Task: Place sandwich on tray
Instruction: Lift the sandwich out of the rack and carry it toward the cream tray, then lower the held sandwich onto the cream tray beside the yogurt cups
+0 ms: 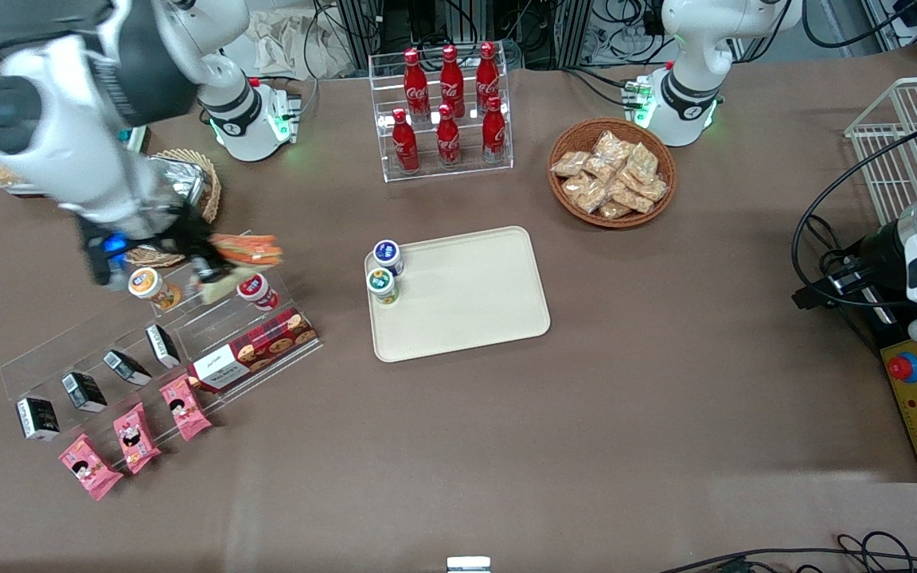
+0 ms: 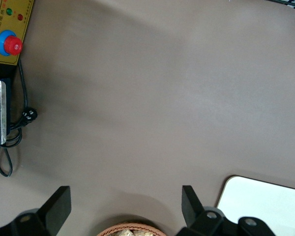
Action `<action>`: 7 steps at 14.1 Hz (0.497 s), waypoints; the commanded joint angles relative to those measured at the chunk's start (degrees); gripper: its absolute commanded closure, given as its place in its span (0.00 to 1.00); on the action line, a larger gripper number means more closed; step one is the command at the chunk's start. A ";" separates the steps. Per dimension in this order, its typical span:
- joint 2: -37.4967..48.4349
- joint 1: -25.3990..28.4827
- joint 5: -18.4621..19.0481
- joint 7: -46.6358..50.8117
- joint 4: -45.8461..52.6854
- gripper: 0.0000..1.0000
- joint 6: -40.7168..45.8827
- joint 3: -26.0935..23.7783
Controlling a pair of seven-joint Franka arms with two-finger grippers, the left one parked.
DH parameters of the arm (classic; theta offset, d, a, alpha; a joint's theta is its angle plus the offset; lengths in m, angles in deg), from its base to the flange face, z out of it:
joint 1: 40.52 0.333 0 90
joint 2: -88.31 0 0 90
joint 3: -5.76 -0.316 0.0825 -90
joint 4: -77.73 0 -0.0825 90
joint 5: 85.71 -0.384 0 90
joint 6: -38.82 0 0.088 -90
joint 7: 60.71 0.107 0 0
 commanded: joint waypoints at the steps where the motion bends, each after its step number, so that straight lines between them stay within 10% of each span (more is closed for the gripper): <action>1: -5.52 8.42 0.91 13.79 1.65 1.00 -4.21 0.94; 7: -17.55 21.09 2.67 32.97 1.65 1.00 -16.95 0.94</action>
